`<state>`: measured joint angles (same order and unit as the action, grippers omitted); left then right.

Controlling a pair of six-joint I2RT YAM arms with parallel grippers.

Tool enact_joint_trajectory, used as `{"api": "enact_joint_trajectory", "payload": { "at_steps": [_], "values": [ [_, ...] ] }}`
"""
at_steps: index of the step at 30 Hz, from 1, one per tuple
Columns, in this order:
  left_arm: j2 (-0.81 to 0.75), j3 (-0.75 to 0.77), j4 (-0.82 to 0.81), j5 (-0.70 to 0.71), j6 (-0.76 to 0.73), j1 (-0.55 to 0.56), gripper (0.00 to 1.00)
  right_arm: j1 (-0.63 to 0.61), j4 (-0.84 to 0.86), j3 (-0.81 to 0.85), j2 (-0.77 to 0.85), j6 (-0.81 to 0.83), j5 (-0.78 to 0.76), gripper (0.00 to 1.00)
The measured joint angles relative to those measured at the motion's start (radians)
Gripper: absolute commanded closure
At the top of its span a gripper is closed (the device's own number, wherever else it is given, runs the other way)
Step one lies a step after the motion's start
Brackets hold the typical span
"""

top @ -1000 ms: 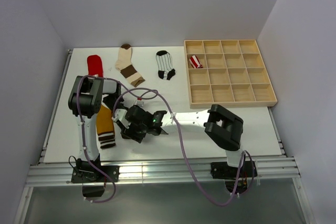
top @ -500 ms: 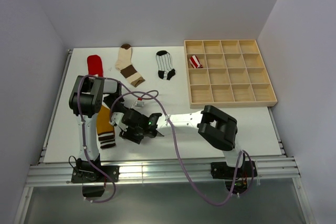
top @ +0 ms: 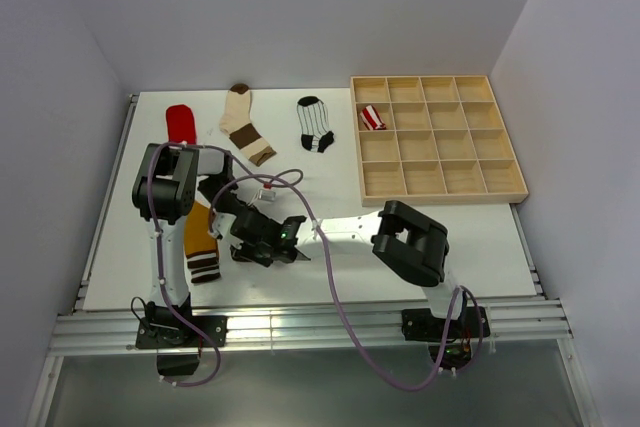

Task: Roll the socks
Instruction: Roll the sock at the center of the board.

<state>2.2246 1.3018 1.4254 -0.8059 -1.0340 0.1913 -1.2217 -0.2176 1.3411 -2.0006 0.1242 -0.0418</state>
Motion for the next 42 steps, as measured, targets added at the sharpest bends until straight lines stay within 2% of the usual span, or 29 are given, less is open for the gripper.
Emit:
{"api": "enact_joint_trajectory", "payload": {
  "at_steps": [1,4,16,27,42],
  "values": [
    [0.000,0.012,-0.001,0.001,0.001,0.000,0.76,0.001,0.004,-0.001,0.000,0.000,-0.007,0.99],
    [0.000,0.050,-0.003,0.005,0.010,-0.004,0.71,0.009,0.025,-0.008,0.000,0.000,-0.032,1.00],
    [-0.002,0.149,-0.012,0.010,0.063,-0.062,0.62,0.017,0.050,-0.014,-0.005,-0.003,-0.059,1.00],
    [-0.002,0.303,-0.080,0.023,0.153,-0.140,0.66,0.010,0.047,-0.013,-0.007,-0.005,-0.049,1.00],
    [-0.002,0.267,-0.180,0.134,0.376,-0.121,0.74,0.007,0.033,-0.005,-0.008,-0.014,-0.056,1.00]
  ]
}}
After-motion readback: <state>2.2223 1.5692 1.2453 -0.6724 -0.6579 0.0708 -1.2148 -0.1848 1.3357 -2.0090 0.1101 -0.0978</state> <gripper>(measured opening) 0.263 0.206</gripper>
